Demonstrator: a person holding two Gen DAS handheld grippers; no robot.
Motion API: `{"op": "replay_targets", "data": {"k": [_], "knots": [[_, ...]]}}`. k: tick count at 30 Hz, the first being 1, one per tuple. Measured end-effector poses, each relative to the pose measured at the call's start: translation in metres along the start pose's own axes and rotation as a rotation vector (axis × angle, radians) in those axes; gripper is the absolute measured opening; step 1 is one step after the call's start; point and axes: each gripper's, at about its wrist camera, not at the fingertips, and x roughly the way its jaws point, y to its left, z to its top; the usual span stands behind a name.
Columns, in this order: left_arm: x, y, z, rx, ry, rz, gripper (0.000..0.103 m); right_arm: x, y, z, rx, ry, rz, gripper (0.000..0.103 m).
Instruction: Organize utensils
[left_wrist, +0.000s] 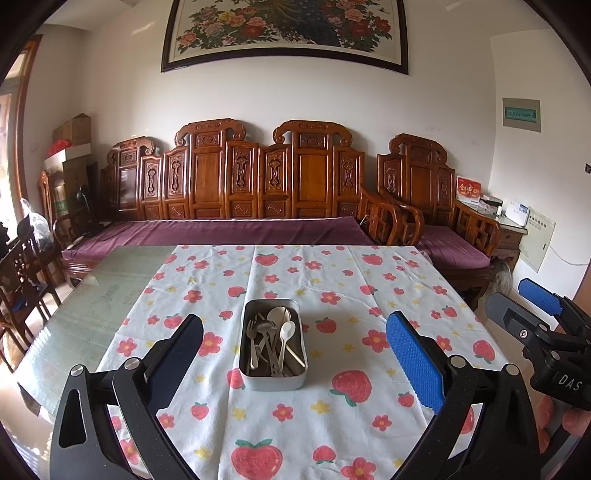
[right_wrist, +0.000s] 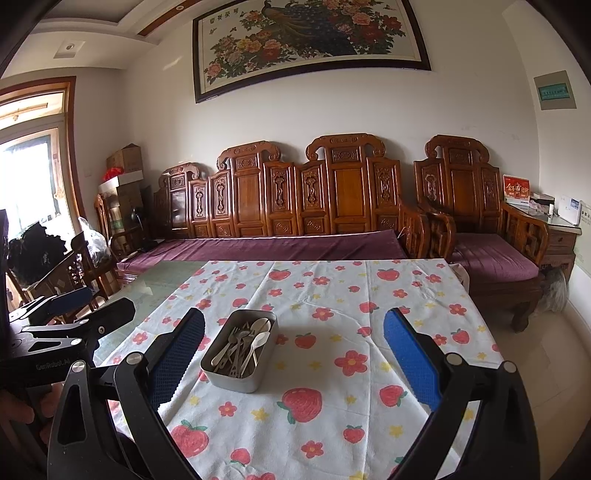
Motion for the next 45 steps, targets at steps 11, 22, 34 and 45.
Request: {"op": "replay_targets", "data": {"k": [11,22,34,45], "knots": [[-0.0022,-0.0024,0.0011,0.001,-0.006,-0.002,0.096,-0.0006,-0.0014,0.0008,0.002,0.0,0.0,0.098],[-0.0005,-0.0039,0.0023,0.002,-0.007,-0.005,0.096,-0.0009,-0.0023,0.0012,0.003,0.0,0.002,0.098],[-0.0002,-0.0047,0.0021,-0.001,-0.007,-0.007,0.096,-0.0003,-0.0029,0.0003,0.004,-0.001,0.0,0.098],[-0.0004,-0.0064,0.0035,-0.003,-0.008,-0.015,0.096,0.0017,0.0024,-0.0018,0.007,0.002,0.002,0.098]]}}
